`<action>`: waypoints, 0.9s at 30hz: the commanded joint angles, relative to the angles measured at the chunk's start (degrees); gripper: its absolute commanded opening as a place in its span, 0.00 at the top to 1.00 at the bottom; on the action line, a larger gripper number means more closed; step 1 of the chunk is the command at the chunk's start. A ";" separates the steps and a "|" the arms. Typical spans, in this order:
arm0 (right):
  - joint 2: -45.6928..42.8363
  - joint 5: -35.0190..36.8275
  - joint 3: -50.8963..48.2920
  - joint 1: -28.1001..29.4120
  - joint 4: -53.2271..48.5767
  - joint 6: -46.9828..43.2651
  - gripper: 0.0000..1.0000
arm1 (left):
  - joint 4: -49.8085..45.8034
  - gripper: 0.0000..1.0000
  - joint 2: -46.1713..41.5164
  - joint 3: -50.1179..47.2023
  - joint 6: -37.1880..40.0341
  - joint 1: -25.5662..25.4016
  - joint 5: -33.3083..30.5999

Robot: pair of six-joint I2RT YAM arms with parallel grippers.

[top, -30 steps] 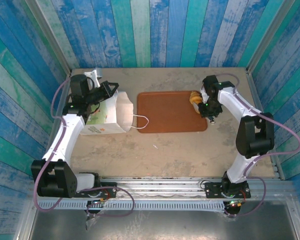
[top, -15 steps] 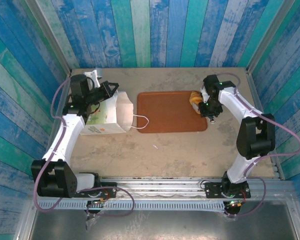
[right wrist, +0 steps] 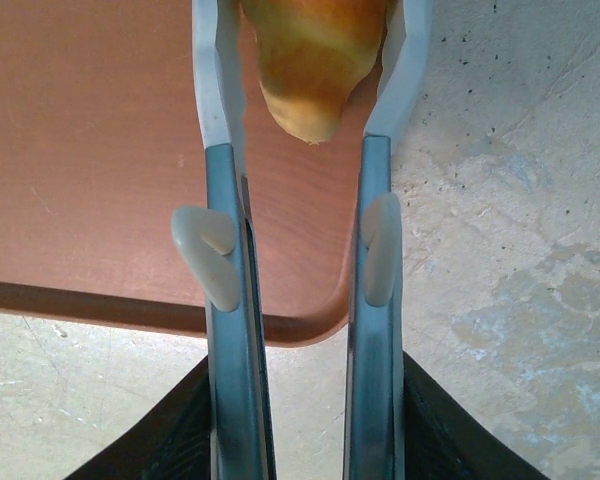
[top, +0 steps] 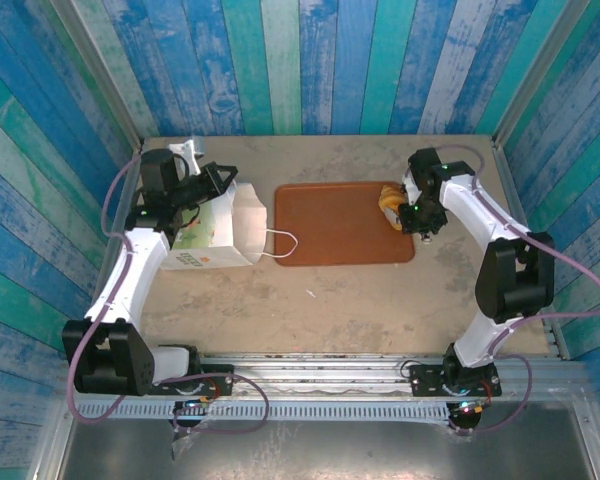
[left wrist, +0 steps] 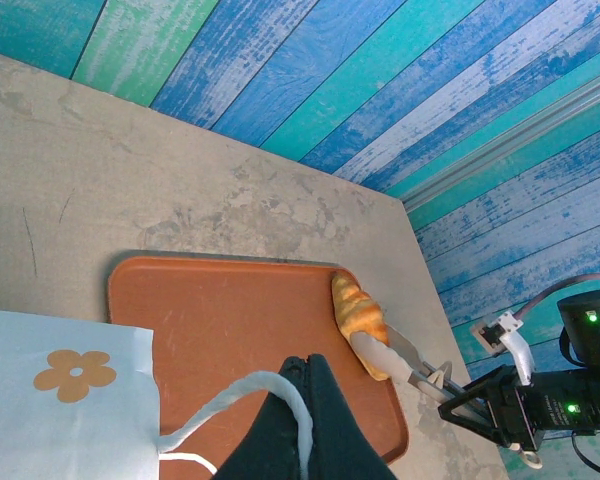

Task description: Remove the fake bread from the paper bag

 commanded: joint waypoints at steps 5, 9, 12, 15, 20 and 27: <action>0.45 -0.44 1.00 -0.34 -0.38 -1.65 0.56 | 0.34 1.00 -0.24 0.97 0.31 0.20 1.09; 0.09 -0.52 1.25 -0.35 -0.63 -1.75 0.54 | 0.41 1.00 -0.17 0.95 0.10 0.13 1.12; -0.48 -0.18 1.38 -0.34 -0.64 -1.86 0.53 | 0.42 1.00 -0.11 1.05 0.00 0.20 1.45; -0.95 -0.33 2.01 -0.34 -1.33 -2.18 0.52 | 0.43 1.00 0.09 1.22 -0.12 0.20 1.50; -2.34 0.21 2.99 -0.39 -1.97 -2.43 0.50 | -0.18 1.00 0.32 1.56 0.42 0.19 1.49; -3.57 0.92 3.91 -0.34 -2.91 -2.28 0.50 | -0.46 1.00 0.55 2.02 0.55 0.20 1.17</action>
